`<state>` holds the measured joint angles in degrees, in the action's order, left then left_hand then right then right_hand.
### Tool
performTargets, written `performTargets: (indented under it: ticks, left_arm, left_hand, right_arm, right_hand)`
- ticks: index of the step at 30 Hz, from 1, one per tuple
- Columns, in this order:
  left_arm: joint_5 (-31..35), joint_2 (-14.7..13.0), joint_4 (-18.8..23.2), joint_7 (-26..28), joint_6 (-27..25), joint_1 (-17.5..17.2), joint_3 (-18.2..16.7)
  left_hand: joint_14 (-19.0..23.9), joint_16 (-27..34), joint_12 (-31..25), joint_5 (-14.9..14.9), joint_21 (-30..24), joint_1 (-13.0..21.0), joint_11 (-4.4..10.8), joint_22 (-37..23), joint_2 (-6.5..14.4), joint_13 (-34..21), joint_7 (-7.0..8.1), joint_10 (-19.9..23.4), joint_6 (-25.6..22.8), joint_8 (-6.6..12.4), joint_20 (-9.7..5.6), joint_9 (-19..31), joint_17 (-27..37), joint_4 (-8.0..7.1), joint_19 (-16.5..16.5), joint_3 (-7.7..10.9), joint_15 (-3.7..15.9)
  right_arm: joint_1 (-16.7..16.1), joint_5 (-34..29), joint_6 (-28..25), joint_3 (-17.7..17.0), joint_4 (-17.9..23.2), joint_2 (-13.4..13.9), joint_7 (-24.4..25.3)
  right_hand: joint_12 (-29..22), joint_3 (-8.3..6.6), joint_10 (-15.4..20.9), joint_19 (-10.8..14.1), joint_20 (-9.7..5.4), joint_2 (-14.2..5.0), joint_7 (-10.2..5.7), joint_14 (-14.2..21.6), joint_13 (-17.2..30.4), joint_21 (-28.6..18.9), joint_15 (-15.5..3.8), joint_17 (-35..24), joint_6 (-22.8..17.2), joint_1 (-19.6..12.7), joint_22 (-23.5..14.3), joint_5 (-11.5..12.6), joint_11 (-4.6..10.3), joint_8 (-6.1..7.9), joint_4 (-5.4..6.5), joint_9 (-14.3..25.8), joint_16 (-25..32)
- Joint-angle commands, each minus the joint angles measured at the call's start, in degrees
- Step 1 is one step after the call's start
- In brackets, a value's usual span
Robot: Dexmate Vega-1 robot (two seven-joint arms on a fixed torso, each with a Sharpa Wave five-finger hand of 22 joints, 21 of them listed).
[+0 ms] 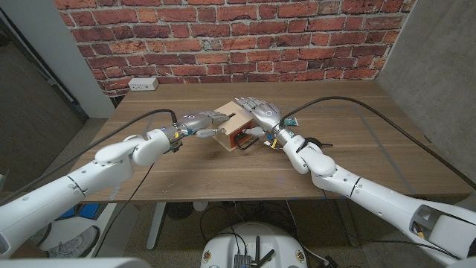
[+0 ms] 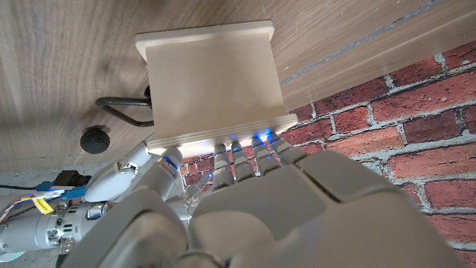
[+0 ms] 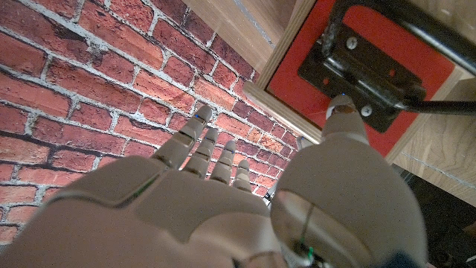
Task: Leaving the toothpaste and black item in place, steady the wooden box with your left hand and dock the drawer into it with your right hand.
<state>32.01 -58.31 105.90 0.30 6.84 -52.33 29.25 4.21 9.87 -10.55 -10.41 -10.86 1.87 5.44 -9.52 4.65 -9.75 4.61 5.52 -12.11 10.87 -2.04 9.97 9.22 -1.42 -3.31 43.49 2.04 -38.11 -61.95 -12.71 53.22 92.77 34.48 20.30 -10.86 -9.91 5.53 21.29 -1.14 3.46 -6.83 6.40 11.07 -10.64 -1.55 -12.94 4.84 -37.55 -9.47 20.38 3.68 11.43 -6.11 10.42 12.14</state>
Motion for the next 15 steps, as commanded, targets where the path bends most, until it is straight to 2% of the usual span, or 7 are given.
performTargets:
  ticks: [1,15]
  left_arm:
    - [-0.20,0.07,-0.09,-0.27,-0.16,0.21,0.16]
    - [-0.18,0.29,-0.37,-0.65,-0.03,0.73,0.43]
  left_hand:
    - [0.39,0.14,-0.04,0.02,-0.01,0.09,0.08,-0.13,4.43,-0.23,0.15,0.40,-0.46,0.43,-8.05,0.30,0.24,0.04,-0.41,0.34,4.88]
    - [0.48,0.14,-0.04,0.02,-0.03,0.06,-0.07,-0.13,4.40,-0.23,0.13,0.45,-0.61,0.42,-7.94,0.31,0.25,0.00,-0.53,0.41,4.85]
  right_arm:
    - [0.74,0.92,-0.18,0.57,-1.02,-0.65,0.61]
    - [1.23,1.71,-0.75,1.16,-1.95,-1.37,1.10]
  right_hand:
    - [-0.33,0.22,0.47,0.46,0.23,0.14,-0.27,0.62,0.20,-0.15,0.11,-0.20,-0.39,0.41,-0.12,0.64,-0.10,0.35,0.01,0.13,0.56]
    - [-0.35,0.25,0.63,0.53,0.18,0.04,-0.32,0.86,0.22,-0.15,0.18,-0.28,-0.73,0.53,-0.13,0.82,-0.09,0.43,0.03,0.13,0.69]
